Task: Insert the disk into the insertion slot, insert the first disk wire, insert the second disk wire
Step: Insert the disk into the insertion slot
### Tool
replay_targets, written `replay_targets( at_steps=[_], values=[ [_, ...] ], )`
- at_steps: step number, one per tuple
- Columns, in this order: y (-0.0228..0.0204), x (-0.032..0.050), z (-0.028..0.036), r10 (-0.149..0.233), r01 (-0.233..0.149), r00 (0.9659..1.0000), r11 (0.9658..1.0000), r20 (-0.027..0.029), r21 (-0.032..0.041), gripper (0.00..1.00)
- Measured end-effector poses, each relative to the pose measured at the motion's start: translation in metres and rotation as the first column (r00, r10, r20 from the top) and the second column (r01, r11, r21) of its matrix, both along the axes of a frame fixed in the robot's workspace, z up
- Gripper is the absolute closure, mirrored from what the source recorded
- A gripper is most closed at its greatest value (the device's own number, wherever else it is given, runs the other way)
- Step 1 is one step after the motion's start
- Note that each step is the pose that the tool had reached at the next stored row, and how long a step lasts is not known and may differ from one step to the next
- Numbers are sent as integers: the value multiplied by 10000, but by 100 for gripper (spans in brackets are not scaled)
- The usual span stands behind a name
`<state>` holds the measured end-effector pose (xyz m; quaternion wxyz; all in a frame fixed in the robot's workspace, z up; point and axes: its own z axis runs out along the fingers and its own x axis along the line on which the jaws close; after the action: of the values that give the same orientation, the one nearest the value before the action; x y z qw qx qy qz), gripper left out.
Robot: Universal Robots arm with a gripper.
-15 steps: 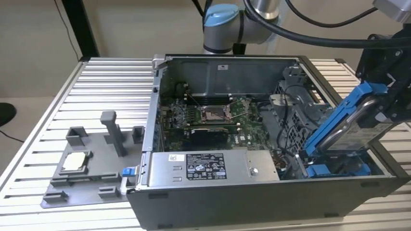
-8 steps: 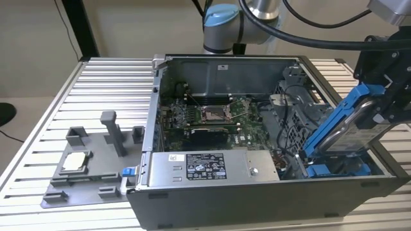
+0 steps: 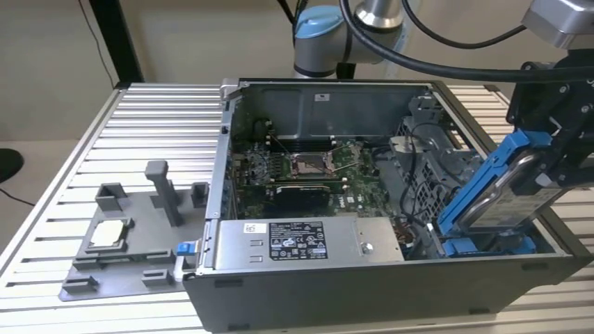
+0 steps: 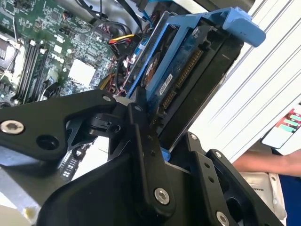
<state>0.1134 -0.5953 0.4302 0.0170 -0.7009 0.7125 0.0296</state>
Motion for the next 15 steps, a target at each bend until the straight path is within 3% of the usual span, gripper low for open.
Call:
replay_targets(
  at_steps=[3, 7, 15],
  values=[
    [3, -3, -19, 3, -2, 10000, 10000, 17, -18, 100],
    [9, -4, -20, 1, -1, 9999, 10000, 158, -14, 100],
    [33, -32, -39, 1, -1, 9999, 10000, 165, -13, 100]
  ],
)
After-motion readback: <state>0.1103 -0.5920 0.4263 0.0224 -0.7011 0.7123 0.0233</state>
